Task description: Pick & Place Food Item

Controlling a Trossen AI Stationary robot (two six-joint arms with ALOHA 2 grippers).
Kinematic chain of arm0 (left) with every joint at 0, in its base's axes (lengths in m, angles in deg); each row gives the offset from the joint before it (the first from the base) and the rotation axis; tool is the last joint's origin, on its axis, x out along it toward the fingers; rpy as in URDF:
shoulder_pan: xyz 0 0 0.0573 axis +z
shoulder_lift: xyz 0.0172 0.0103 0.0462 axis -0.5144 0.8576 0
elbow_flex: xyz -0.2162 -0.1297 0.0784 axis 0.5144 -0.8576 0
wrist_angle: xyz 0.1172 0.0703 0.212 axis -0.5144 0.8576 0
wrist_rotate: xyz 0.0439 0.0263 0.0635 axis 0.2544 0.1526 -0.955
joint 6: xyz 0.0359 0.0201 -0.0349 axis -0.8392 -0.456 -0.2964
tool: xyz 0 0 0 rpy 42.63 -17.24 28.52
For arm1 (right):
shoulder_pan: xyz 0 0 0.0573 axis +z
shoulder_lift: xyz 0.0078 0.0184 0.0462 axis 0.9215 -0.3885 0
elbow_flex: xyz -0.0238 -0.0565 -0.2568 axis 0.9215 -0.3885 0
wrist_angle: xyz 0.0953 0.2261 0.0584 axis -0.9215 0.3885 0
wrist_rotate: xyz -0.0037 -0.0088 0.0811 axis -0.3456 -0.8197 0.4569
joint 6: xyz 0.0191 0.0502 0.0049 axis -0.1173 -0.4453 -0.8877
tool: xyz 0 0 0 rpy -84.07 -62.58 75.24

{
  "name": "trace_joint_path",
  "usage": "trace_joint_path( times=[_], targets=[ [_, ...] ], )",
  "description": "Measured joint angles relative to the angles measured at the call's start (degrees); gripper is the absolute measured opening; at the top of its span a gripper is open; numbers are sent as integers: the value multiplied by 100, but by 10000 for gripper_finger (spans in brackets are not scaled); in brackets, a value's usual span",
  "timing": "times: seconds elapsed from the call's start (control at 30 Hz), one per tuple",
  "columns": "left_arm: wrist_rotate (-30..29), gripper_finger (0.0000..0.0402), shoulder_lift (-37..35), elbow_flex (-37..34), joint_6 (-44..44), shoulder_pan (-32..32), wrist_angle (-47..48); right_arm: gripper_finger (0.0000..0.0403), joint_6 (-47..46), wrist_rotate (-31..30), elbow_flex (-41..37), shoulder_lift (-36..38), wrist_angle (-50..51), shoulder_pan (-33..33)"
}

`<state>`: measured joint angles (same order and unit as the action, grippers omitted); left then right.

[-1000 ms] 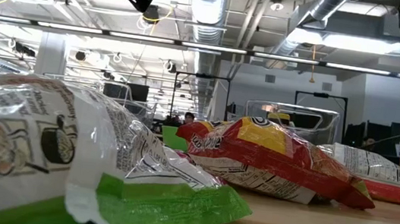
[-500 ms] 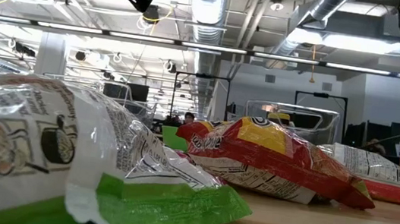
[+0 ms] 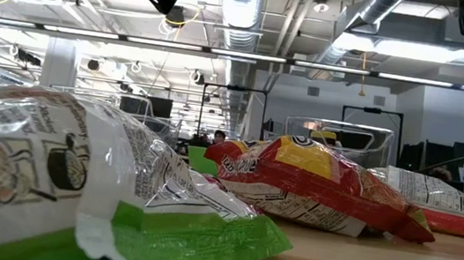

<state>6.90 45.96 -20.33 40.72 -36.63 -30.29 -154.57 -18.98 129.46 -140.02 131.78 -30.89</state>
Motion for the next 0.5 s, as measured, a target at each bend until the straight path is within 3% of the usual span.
trace_joint_path(
  times=[0.5],
  targets=[
    [2, 108, 0, 0, 2, 2, 0, 264, -289, -23, 0, 0, 38, 0]
  ],
)
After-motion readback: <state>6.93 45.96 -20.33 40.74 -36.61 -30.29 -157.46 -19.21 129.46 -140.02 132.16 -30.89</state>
